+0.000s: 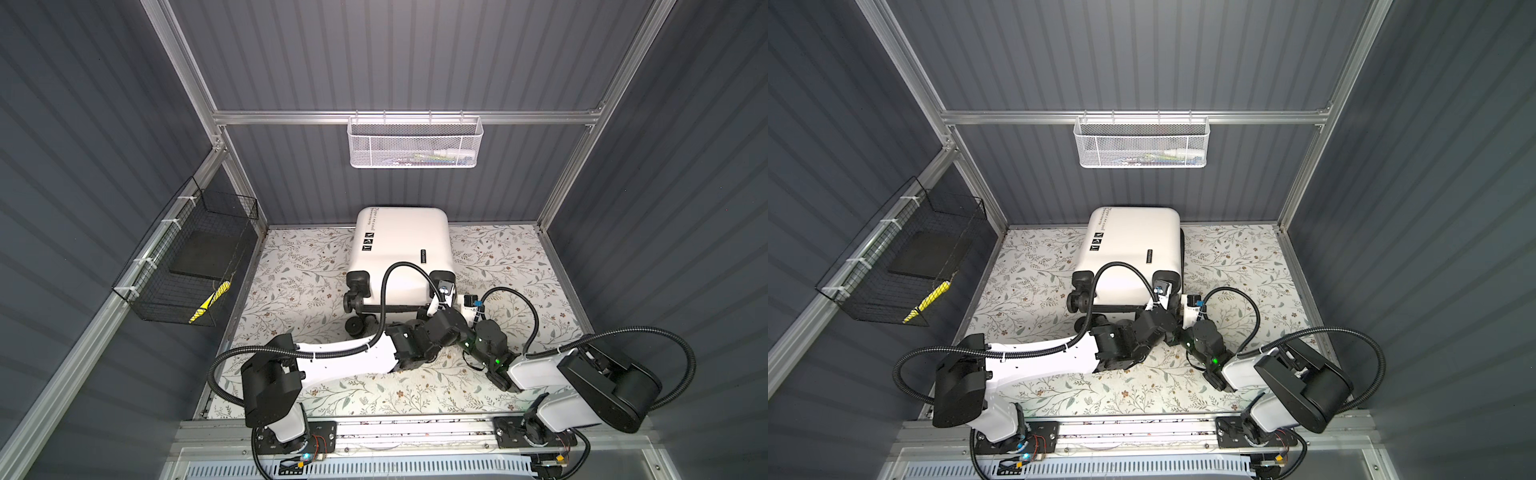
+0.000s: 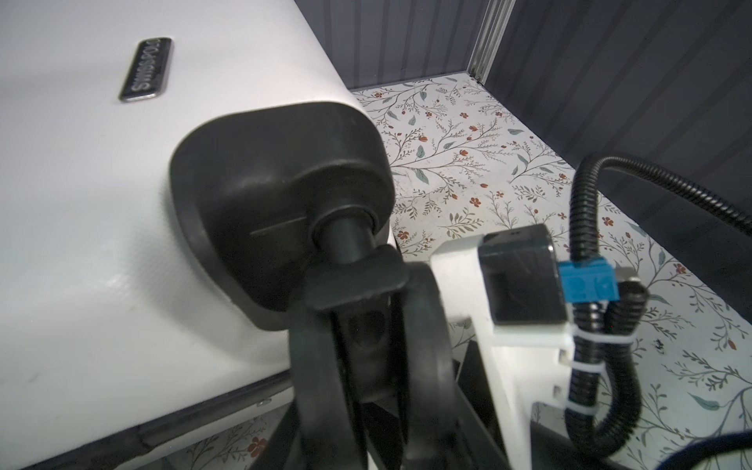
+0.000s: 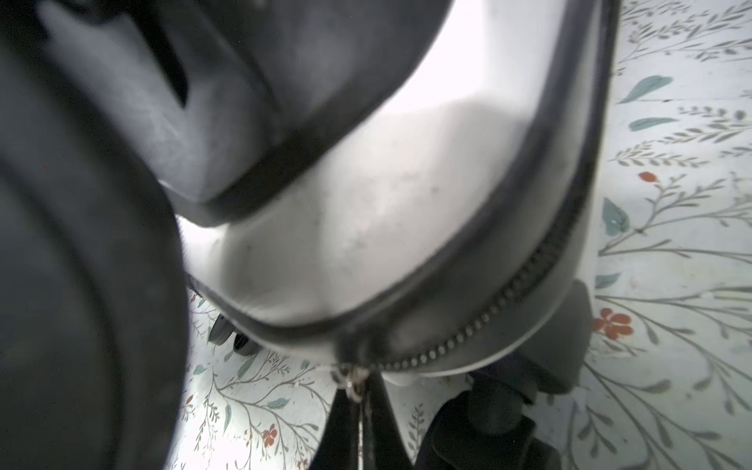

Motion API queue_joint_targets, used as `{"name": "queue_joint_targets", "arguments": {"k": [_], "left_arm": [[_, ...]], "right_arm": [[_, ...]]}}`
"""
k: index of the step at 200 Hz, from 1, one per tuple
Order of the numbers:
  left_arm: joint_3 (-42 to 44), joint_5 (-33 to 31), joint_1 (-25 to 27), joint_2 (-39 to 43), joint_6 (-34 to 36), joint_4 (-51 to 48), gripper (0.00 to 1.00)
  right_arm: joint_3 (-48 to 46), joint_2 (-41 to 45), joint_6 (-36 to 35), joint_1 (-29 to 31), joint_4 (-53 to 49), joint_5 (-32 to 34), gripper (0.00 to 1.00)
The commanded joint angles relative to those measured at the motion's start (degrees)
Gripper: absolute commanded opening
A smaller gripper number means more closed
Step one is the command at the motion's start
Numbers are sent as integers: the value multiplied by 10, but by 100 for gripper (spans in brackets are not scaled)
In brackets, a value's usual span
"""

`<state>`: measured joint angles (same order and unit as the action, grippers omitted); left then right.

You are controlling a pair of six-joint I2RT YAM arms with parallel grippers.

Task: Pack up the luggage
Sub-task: 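Hold the zipper pull with the right gripper and draw it along the seam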

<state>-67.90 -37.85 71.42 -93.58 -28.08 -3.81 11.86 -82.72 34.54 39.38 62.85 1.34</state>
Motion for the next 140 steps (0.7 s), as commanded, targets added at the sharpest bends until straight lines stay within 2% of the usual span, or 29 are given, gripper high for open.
{"name": "queue_joint_targets", "arguments": {"k": [1,27,87,112,140], "left_arm": [[-33,20,12,51,23,90,0],[-30,15,12,52,21,88,0],[-26,11,12,56,20,86,0],[-24,11,12,58,20,84,0],[-18,8,12,63,20,83,0]], "right_arm": [[-17,16,27,-6,11,114,0],[-35,33,50,-6,5,169,0],[-33,73,42,-9,-67,215,0],[-34,83,40,-36,-84,199,0],[-39,101,46,-93,-93,145,0]]}}
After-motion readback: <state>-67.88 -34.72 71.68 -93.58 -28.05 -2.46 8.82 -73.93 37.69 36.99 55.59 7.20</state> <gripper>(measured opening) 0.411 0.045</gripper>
